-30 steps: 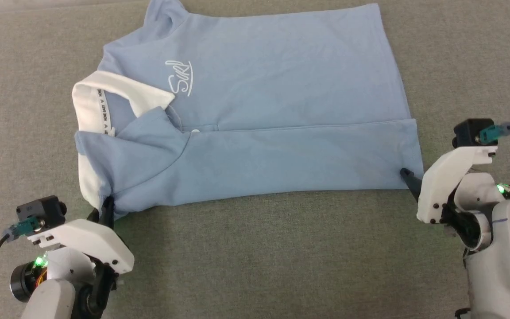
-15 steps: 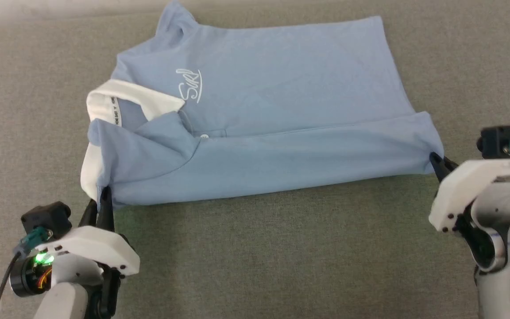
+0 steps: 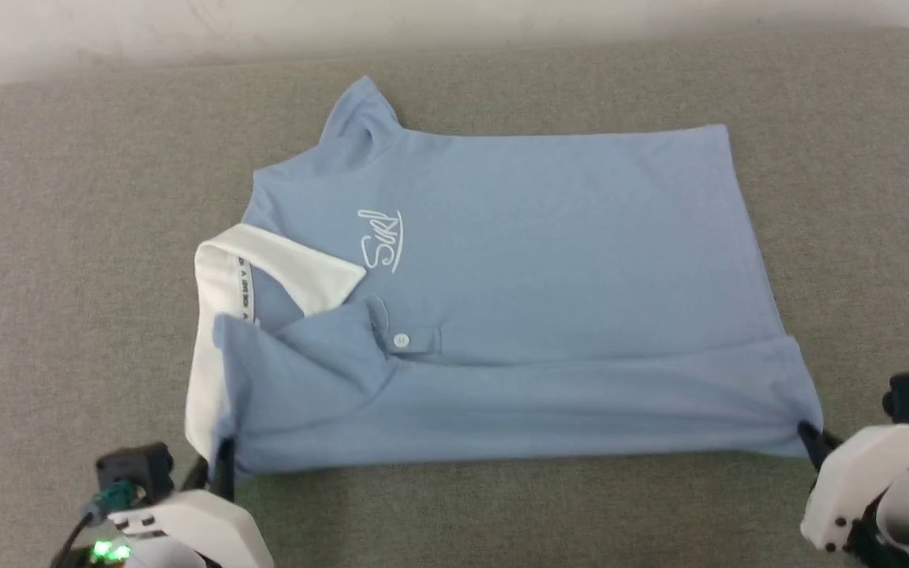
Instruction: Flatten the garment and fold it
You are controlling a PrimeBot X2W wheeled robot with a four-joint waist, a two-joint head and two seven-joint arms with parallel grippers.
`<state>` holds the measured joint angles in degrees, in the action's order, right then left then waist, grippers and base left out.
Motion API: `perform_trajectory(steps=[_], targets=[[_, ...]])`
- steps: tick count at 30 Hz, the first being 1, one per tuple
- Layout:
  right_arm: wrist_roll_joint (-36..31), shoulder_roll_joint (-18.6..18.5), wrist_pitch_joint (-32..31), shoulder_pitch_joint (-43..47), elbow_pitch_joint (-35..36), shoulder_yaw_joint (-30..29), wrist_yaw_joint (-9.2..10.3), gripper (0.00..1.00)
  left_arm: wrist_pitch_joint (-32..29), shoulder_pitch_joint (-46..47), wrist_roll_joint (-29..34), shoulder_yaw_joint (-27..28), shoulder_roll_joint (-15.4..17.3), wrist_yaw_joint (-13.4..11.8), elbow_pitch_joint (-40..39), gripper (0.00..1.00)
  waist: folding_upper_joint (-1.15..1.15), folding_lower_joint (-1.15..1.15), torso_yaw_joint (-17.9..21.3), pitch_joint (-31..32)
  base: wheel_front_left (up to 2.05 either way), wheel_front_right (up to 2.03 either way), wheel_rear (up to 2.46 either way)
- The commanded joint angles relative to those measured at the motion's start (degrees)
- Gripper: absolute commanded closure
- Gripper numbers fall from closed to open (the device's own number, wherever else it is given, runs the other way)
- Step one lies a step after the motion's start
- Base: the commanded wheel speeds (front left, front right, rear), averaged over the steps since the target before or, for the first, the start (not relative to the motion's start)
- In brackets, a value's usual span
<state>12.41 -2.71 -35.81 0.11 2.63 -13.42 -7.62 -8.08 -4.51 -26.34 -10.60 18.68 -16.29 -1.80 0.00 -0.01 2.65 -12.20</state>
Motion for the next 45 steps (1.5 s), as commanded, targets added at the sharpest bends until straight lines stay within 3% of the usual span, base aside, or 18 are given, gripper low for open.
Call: perform_trajectory(steps=[1, 9, 10, 11, 12, 13, 20, 28, 31, 33, 39, 45], targets=[[0.33, -0.17, -0.17, 0.85, -0.61, -0.75, 0.13, 1.00, -1.15, -0.77, -0.53, -0.40, 0.33, 0.05, 0.77, 1.00, 0.00, 0.01, 0.07, -0.20, 0.00, 0.00, 0.00], [0.32, -0.17, 2.41, 0.14, -8.75, -0.17, 0.13, 1.00, -4.88, -0.07, -3.00, -2.91, -0.47, 2.65, 5.48, 1.00, 0.00, 0.01, 0.35, -1.09, 0.00, 0.00, 0.00], [0.43, -0.17, 2.90, -0.09, -9.56, -0.08, 0.13, 1.00, -5.11, 0.05, -3.35, -3.05, -0.58, 2.97, 6.02, 0.83, 0.00, 0.01, 0.36, -1.08, 0.00, 0.00, 0.00], [0.75, -0.17, 3.72, -0.36, -10.09, -0.01, 0.13, 0.75, -5.14, 0.14, -3.70, -3.03, -0.72, 3.16, 6.45, 0.51, 0.00, 0.01, 0.37, -1.00, 0.00, 0.00, 0.00], [0.91, -0.17, 4.48, -0.55, -10.51, 0.10, 0.13, 0.44, -5.02, 0.20, -3.95, -2.98, -0.81, 3.32, 6.77, 0.07, 0.00, 0.01, 0.37, -0.86, 0.00, 0.00, 0.00], [1.08, -0.17, 4.98, -0.59, -10.73, 0.25, 0.13, 0.00, -4.73, 0.20, -4.10, -2.95, -0.86, 3.50, 6.98, 0.00, 0.00, 0.01, 0.37, -0.67, 0.00, 0.00, 0.00], [2.20, -0.17, 13.55, -0.14, -7.05, 1.39, 0.13, 0.00, 0.28, 0.17, -3.54, -1.29, 0.24, 4.05, 4.27, 0.00, 0.00, 0.01, 0.21, 0.83, 0.00, 0.00, 0.00], [-0.70, -0.17, 29.99, -2.23, -1.45, 6.11, 0.13, 0.00, 7.29, 6.50, 2.61, 0.21, 5.59, 5.07, -1.87, 0.00, 0.00, 0.01, 1.75, -1.04, 0.00, 0.00, 0.00], [-2.23, -0.68, 36.13, -4.11, -0.39, 8.30, 0.13, 0.00, 8.87, 12.28, 5.25, -0.79, 8.30, 7.71, -2.18, 0.00, 0.00, 0.01, 2.46, -3.07, 0.00, 0.00, 0.00], [-2.88, -1.75, 39.54, -5.55, 0.11, 10.17, 0.13, 0.00, 9.22, 16.69, 6.58, -2.09, 10.36, 10.76, -1.73, 0.00, 0.00, 0.01, 2.98, -4.75, 0.00, 0.00, 0.00], [-3.79, -4.32, 45.09, -10.22, 0.29, 14.05, 0.13, 0.00, 4.75, 32.77, 7.27, -4.80, 13.75, 18.52, 3.31, 0.00, 0.00, 0.01, 5.25, -10.50, 0.00, 0.00, 0.00], [-3.24, -3.77, 45.62, -13.55, 0.14, 14.71, 0.13, 0.00, -2.53, 46.62, 6.14, -7.65, 14.29, 22.13, 9.22, 0.00, 0.00, 0.01, 7.32, -15.20, 0.00, 0.00, 0.00]])
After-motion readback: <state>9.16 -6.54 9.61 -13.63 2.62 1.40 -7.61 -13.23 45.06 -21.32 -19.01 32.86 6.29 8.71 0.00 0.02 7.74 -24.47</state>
